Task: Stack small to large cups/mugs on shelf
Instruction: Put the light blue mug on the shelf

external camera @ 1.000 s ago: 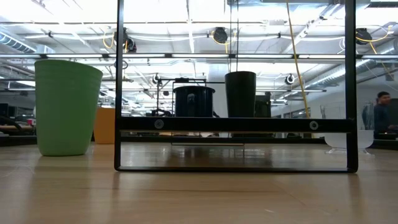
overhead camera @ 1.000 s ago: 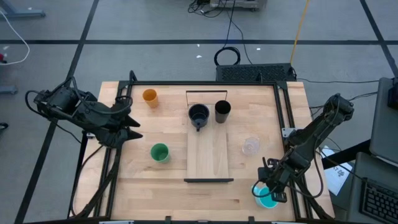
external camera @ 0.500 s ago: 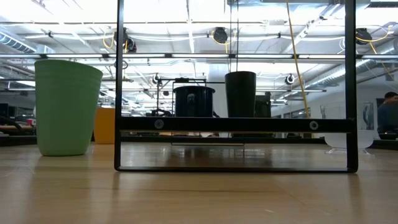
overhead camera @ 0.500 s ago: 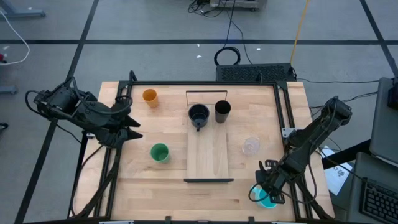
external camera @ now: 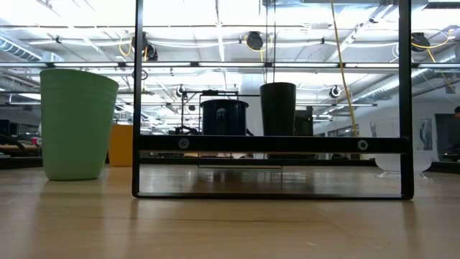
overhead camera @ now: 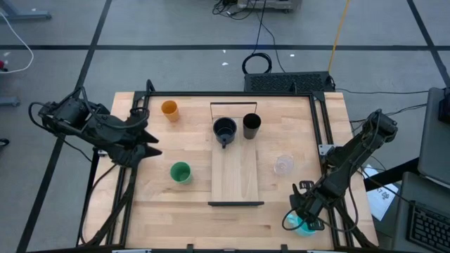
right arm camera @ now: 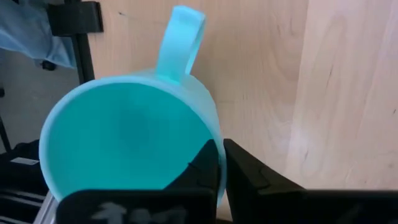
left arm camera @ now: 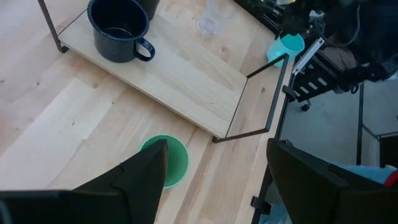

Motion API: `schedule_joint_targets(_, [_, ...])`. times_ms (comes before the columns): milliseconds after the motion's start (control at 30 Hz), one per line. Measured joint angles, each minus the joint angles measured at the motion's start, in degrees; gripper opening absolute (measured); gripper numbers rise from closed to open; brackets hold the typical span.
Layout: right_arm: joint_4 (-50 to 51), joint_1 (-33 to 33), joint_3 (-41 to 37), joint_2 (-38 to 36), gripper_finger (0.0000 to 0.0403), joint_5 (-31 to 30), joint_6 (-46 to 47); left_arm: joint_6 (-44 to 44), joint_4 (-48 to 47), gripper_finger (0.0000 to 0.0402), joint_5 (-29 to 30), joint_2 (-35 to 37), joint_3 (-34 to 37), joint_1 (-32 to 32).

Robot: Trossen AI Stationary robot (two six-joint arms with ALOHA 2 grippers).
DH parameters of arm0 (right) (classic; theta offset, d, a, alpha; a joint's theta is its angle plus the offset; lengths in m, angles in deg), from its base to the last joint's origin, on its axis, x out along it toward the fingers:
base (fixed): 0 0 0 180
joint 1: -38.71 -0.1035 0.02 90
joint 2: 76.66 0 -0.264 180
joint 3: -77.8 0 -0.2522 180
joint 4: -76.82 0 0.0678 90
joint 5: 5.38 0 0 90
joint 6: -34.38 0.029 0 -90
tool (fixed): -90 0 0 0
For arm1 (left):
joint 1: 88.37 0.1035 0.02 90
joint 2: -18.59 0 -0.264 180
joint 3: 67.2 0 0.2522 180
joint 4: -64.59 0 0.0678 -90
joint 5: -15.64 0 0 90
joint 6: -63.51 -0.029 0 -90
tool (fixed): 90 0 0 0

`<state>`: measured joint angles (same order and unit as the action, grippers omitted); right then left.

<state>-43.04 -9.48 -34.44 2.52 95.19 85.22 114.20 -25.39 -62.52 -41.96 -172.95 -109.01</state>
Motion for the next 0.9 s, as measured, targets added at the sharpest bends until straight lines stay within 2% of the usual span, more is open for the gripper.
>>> schedule_joint_targets(233, [5.2,1.6,0.0,-3.5,0.0002,-0.1,-1.3,0.4,0.0,0.0273,1.1,-0.7,0.0,0.0])
schedule_joint_targets(500, [13.5,6.9,0.2,-11.3,0.0001,-1.9,-5.7,-0.7,3.8,0.0273,4.0,-1.8,0.0,0.0])
schedule_joint_targets(700, [17.6,13.4,5.4,-13.4,0.0001,-5.9,-15.1,-1.9,9.5,0.0273,5.1,-2.7,0.0,0.8])
schedule_joint_targets(900, [20.1,21.4,11.4,-13.4,0.0001,-9.0,-25.6,-3.0,10.8,0.0273,2.3,-6.4,0.0,2.9])
